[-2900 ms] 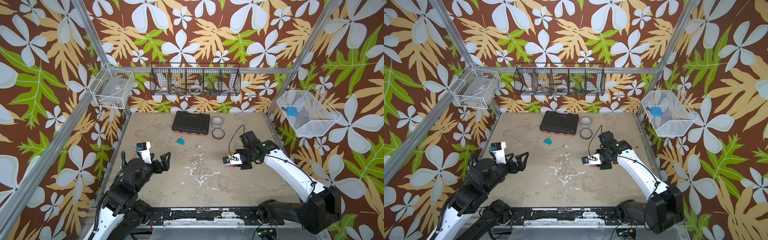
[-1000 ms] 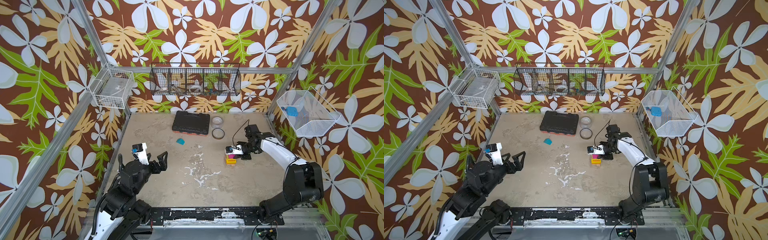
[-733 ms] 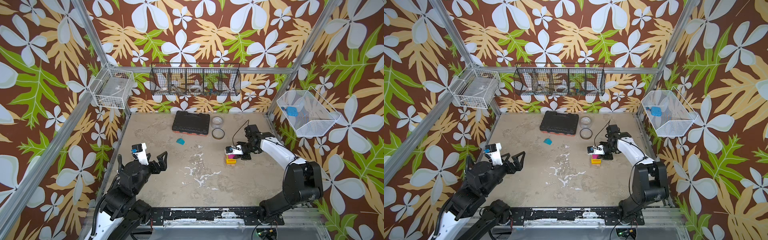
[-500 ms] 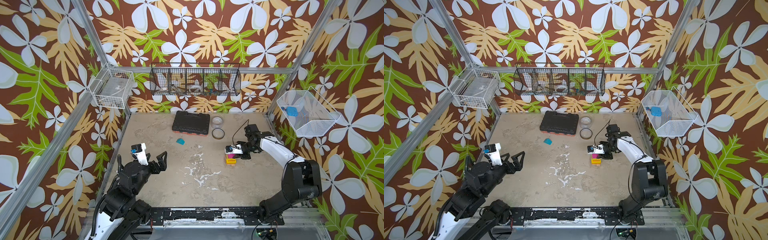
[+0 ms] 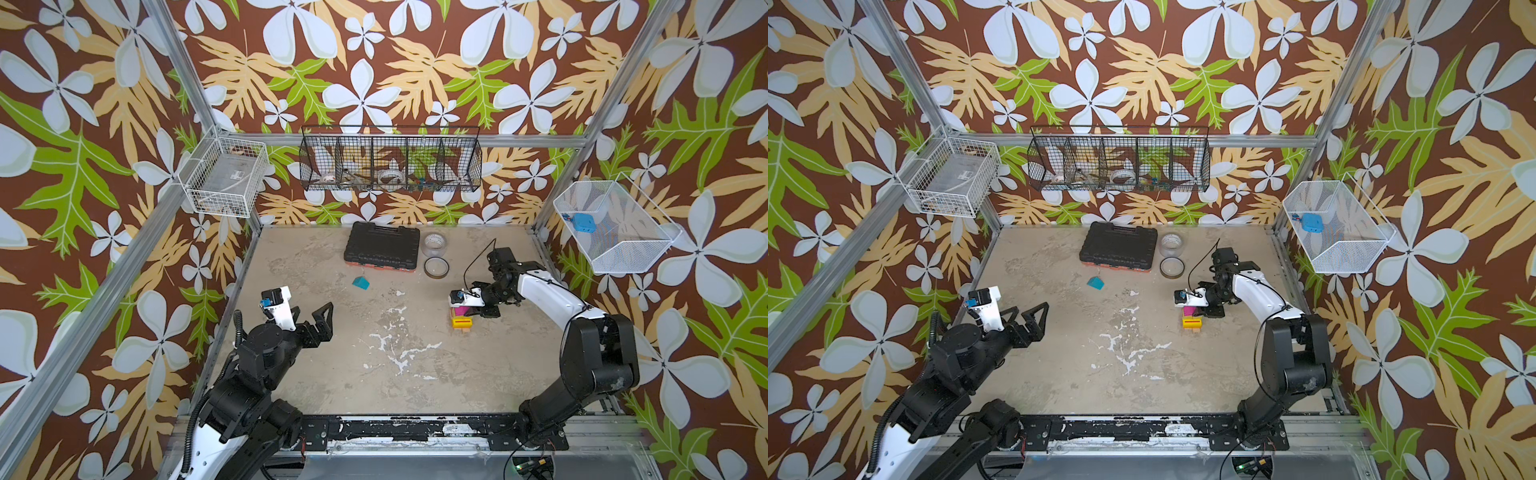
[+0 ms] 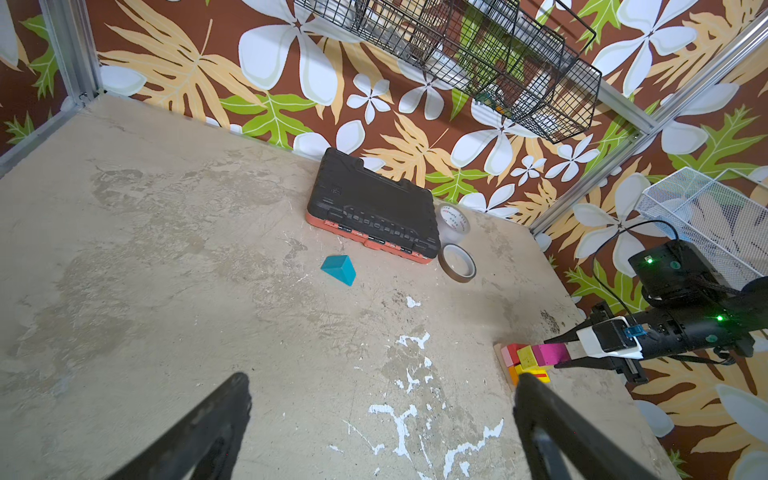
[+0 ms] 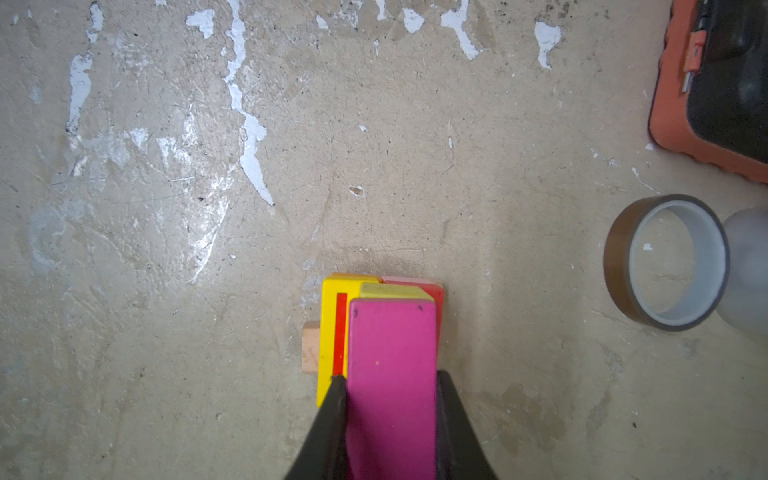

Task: Build the wood block tower
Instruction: 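Press the magenta block down and open the right gripper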

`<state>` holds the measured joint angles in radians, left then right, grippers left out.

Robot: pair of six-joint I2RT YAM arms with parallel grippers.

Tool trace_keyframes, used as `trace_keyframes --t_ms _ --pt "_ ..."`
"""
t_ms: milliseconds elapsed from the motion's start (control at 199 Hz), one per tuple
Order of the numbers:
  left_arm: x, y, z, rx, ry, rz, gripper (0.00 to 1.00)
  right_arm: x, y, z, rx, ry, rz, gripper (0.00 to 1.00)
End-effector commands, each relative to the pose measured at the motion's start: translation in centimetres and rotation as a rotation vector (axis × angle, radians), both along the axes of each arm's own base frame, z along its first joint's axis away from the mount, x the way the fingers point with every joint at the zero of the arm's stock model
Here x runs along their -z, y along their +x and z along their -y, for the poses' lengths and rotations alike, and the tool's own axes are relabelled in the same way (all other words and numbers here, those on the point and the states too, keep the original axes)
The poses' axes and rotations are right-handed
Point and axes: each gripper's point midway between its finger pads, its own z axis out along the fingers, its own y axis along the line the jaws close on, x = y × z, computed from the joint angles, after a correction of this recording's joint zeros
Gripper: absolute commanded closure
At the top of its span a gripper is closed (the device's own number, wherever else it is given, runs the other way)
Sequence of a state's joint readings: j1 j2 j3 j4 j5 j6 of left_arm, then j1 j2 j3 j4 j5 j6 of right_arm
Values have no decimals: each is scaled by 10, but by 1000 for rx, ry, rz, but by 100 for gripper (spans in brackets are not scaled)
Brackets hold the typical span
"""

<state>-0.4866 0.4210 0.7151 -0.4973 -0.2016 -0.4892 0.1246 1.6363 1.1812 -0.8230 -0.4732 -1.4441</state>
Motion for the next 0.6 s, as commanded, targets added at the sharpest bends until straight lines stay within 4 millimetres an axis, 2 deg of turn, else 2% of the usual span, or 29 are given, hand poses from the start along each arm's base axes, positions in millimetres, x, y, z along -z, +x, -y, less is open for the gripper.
trace_keyframes --t_ms 0,597 --pt "-3 1 -1 -4 2 14 0 0 -2 -1 -2 1 -14 97" --pt "-4 1 -1 -6 -1 18 0 3 0 3 23 -11 -7 60"
